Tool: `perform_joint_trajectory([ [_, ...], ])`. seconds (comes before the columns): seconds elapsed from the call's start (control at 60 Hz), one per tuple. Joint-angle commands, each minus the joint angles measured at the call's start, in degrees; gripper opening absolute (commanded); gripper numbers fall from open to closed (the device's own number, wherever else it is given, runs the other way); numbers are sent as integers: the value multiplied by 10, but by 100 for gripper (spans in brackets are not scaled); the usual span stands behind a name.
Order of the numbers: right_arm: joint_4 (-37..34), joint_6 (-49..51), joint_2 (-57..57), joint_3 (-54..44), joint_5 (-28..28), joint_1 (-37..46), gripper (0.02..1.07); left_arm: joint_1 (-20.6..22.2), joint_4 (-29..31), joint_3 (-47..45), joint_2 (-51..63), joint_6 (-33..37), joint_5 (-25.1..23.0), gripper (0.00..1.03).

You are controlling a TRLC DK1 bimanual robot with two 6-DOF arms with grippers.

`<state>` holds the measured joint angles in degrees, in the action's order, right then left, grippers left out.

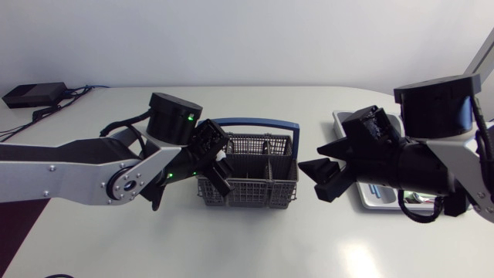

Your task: Unload the cutlery basket into the drawer organizer.

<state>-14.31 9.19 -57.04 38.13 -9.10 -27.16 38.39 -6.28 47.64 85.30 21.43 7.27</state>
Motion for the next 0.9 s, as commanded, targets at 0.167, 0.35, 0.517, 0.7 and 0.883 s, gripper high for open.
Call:
perform_joint_trajectory([
  [0.167, 25, -2, -39, 6, 18, -60, 75, -39, 27, -31, -74, 16, -35, 58],
  [0.35, 61, -16, -121, 51, 28, -109, 75, -105, 94, -48, -110, 50, -147, 58],
  [0.517, 100, -36, -209, 102, 25, -134, 75, -138, 122, -63, -115, 94, -219, 58],
  [0.7, 148, -61, -294, 145, 21, -150, 75, -155, 123, -72, -116, 124, -251, 60],
  [0.883, 184, -95, -363, 176, 26, -162, 75, -175, 127, -79, -123, 143, -284, 60],
])
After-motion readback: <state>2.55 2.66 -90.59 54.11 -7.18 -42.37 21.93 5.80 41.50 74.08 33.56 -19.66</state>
